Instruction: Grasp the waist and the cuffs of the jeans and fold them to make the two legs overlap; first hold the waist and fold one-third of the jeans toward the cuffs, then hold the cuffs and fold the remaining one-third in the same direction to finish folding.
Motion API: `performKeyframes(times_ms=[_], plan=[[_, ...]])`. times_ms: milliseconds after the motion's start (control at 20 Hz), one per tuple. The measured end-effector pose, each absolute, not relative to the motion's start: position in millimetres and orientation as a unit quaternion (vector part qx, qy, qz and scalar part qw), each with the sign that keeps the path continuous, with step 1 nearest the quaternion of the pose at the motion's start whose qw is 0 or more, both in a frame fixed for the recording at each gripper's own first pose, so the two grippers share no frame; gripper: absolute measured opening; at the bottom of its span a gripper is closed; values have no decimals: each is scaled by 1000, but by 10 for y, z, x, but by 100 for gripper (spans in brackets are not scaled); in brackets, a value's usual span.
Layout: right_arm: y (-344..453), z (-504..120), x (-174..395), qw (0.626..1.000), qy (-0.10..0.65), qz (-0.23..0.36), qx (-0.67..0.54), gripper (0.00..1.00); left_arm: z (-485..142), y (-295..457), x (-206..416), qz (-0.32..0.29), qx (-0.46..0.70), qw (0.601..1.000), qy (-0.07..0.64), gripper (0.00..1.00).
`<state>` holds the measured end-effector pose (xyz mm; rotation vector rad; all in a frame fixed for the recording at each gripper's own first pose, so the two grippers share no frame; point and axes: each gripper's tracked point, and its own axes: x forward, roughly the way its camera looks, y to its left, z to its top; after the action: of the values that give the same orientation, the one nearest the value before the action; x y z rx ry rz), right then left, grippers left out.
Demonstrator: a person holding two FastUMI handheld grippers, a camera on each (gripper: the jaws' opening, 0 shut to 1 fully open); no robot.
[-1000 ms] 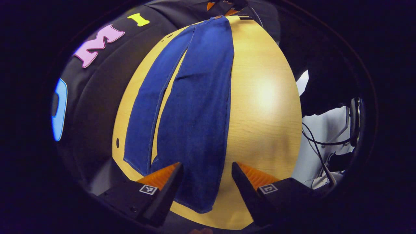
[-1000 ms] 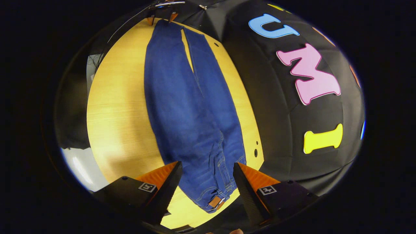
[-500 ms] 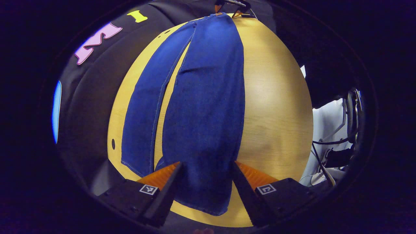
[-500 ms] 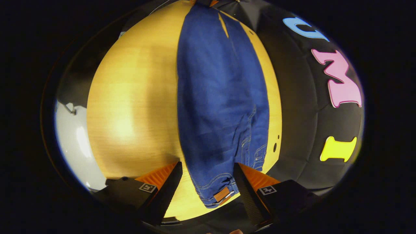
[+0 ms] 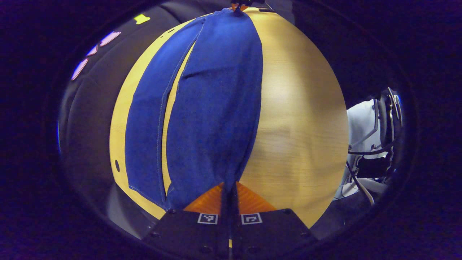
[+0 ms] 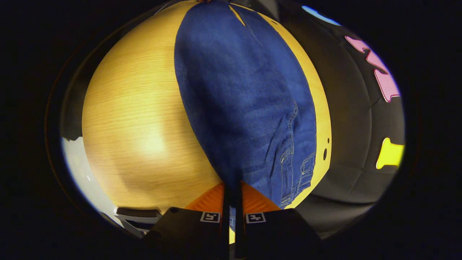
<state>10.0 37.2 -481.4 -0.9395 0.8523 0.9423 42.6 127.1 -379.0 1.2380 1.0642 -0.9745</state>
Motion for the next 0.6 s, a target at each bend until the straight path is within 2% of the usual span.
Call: performKeyframes(times_ms=[50, 150, 300, 450, 600], plan=[[384, -4800, 80, 706, 392, 424, -411, 7, -3757, 1266, 404, -413, 516, 589, 465, 8], [364, -4712, 107, 718, 400, 418, -387, 6, -3678, 1250, 455, -405, 492, 604, 479, 6], [306, -4475, 249, 758, 415, 395, -312, 6, -3525, 1254, 596, -393, 465, 625, 488, 6], [216, -4093, 586, 797, 407, 366, -257, 6, -3246, 1221, 941, -371, 464, 657, 464, 6], [128, -3702, 1137, 819, 370, 342, -275, 6, -2983, 1213, 1273, -347, 445, 685, 460, 6]])
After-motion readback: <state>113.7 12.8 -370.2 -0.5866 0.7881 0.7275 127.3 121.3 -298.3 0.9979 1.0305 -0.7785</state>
